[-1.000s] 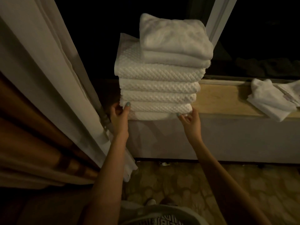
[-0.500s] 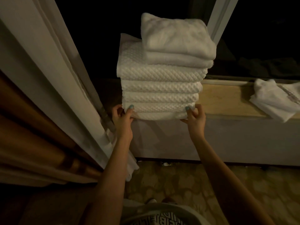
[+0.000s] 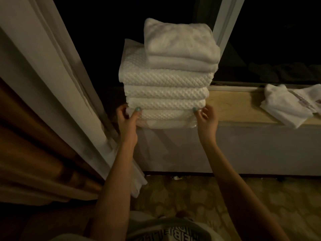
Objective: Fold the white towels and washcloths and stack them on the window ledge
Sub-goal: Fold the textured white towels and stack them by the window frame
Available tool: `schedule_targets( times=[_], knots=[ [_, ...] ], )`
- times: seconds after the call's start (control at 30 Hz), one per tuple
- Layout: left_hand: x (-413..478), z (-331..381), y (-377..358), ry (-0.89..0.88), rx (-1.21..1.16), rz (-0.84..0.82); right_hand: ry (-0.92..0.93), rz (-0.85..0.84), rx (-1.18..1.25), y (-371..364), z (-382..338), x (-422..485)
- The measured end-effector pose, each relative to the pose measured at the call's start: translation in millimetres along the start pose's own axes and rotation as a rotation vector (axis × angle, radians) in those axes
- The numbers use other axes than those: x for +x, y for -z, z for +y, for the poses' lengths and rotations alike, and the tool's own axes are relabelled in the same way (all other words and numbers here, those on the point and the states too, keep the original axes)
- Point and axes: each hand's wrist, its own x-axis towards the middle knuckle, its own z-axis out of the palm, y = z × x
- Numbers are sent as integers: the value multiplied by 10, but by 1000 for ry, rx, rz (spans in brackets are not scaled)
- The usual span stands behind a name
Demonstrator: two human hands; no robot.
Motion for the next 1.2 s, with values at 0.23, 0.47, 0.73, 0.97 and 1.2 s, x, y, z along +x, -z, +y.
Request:
schedule_targets(
  times=[0.23, 0.47, 0.73, 0.97, 1.2],
  knots=[
    [76, 124, 72, 48, 29, -123, 0, 47, 17, -74, -6, -66],
    [209, 233, 124, -62, 202, -113, 25, 67, 40, -94, -77, -10],
    [267, 244, 103, -119, 280, -74, 67, -12, -5, -76, -85, -68],
    [282, 362, 147, -236, 619, -55, 63, -58, -199, 39, -77, 73],
    [87, 531, 27, -273, 313, -146, 191, -78, 31, -45, -315, 96]
  ],
)
